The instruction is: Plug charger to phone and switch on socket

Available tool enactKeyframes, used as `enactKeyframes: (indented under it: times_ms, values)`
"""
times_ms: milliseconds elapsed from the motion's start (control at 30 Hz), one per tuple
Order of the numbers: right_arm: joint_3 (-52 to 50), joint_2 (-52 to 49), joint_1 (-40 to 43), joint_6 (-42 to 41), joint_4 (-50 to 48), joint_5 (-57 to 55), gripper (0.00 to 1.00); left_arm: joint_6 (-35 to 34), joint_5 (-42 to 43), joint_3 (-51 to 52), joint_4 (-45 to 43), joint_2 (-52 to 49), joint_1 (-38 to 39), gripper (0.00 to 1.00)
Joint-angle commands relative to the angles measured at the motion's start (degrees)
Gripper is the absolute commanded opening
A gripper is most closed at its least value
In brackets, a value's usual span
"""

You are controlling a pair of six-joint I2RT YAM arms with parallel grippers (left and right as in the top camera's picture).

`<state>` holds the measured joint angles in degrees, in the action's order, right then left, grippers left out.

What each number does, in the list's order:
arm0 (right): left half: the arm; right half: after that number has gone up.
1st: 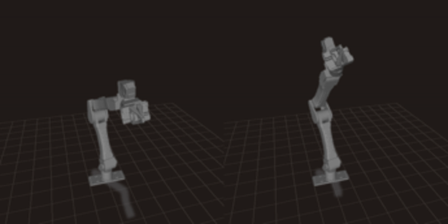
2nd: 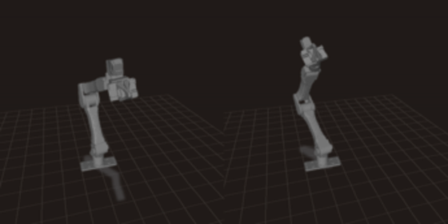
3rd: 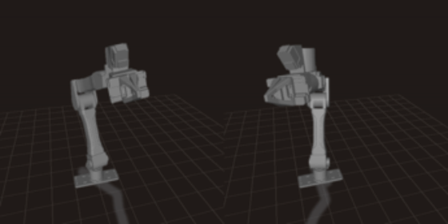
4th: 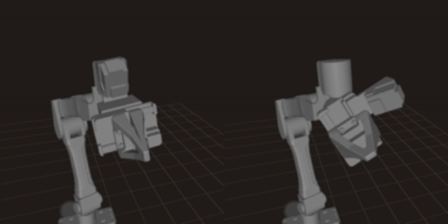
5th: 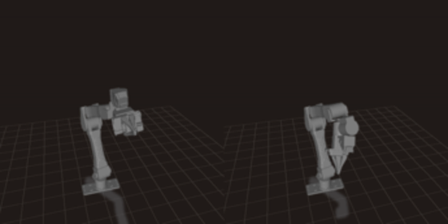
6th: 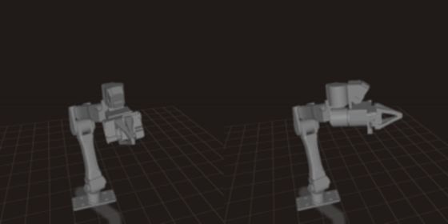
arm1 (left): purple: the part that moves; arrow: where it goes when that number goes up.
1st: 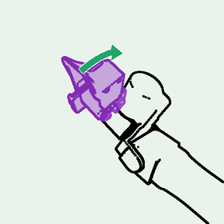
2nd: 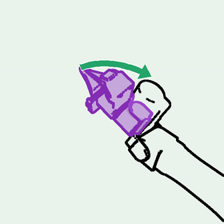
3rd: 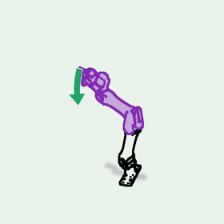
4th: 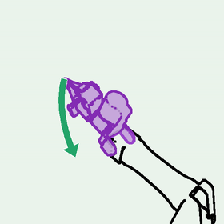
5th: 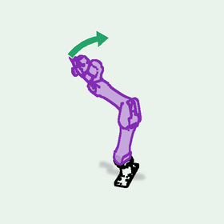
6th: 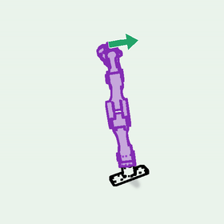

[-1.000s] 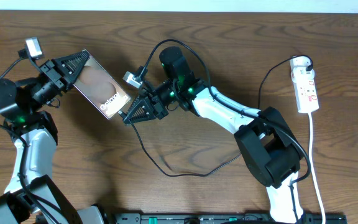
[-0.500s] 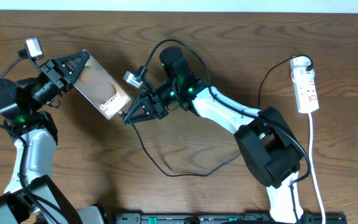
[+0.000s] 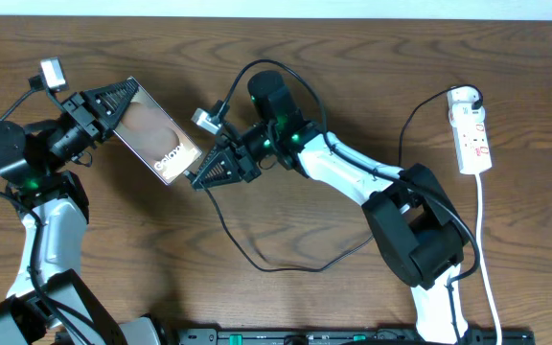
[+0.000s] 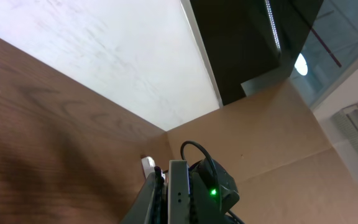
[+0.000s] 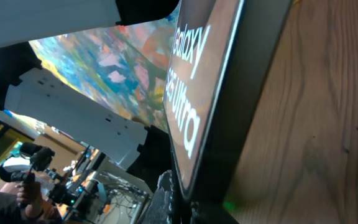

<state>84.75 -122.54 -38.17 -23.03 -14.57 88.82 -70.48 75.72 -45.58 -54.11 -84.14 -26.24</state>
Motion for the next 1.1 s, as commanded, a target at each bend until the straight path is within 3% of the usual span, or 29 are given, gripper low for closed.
enactKeyframes:
  times_ms: [0,600,1067]
  values:
    - [0.31,0.39,0.81,-0.07,-0.22,0.70,0.03,0.07,2.71,-0.79,-0.44,0.22,0.17,0.08]
    - [0.31,0.39,-0.07,-0.22,-0.26,-0.85,0.02,-0.04,1.84,-0.79,-0.46,0.22,1.84,0.08]
    - [0.31,0.39,0.11,-8.35,-4.15,-4.44,0.01,1.25,1.70,-0.79,-0.46,0.22,1.84,0.07]
